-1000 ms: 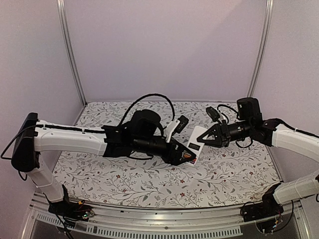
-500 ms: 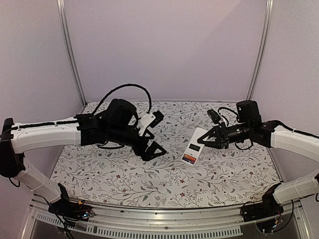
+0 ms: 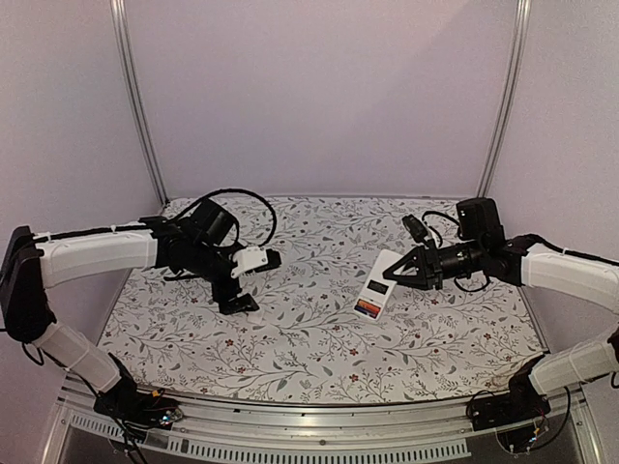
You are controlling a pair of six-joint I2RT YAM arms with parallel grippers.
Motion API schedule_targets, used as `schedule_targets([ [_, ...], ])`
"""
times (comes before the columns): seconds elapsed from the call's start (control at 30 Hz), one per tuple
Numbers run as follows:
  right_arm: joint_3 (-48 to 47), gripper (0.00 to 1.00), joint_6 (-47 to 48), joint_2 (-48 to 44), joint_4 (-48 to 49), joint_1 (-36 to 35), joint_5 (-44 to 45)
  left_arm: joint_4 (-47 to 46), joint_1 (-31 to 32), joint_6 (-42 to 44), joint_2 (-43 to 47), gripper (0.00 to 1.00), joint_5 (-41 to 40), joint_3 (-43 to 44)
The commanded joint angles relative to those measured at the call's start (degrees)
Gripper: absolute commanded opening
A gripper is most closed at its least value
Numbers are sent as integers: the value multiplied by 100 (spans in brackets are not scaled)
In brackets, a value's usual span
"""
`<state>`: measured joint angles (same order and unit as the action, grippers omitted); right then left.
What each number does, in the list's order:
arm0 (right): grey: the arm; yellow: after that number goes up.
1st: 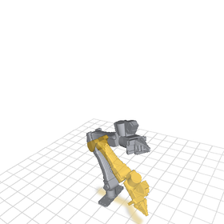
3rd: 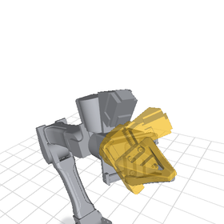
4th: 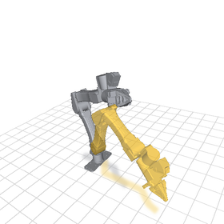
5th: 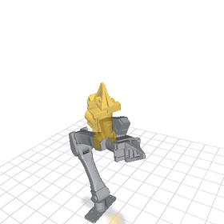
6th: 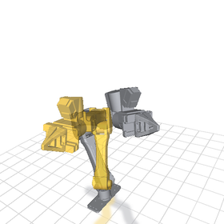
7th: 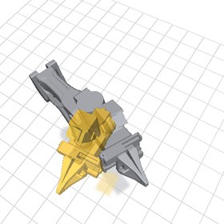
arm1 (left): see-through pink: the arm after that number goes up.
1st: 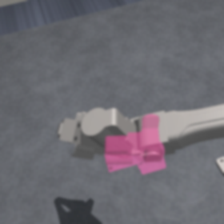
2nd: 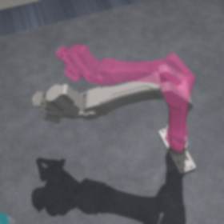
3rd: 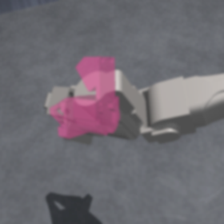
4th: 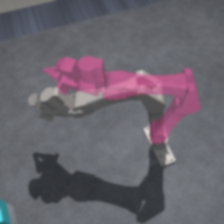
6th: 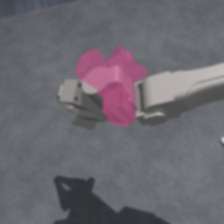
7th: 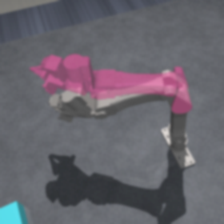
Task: Load the batteries into the remote control
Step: Pick up the battery cover from the center of the board.
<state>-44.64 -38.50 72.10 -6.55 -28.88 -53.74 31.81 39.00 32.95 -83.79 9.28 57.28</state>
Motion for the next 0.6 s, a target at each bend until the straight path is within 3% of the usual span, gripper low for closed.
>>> schedule_targets([
  [0.0,72,0,88,96,187,45,-83,37,-305,1041,-425,98,295,10],
  [0.2,43,0,111,162,215,52,-145,88,-364,1508,-1123,95,222,230],
  [0.57,31,0,158,266,223,111,-237,55,-358,1632,-1708,95,447,343],
])
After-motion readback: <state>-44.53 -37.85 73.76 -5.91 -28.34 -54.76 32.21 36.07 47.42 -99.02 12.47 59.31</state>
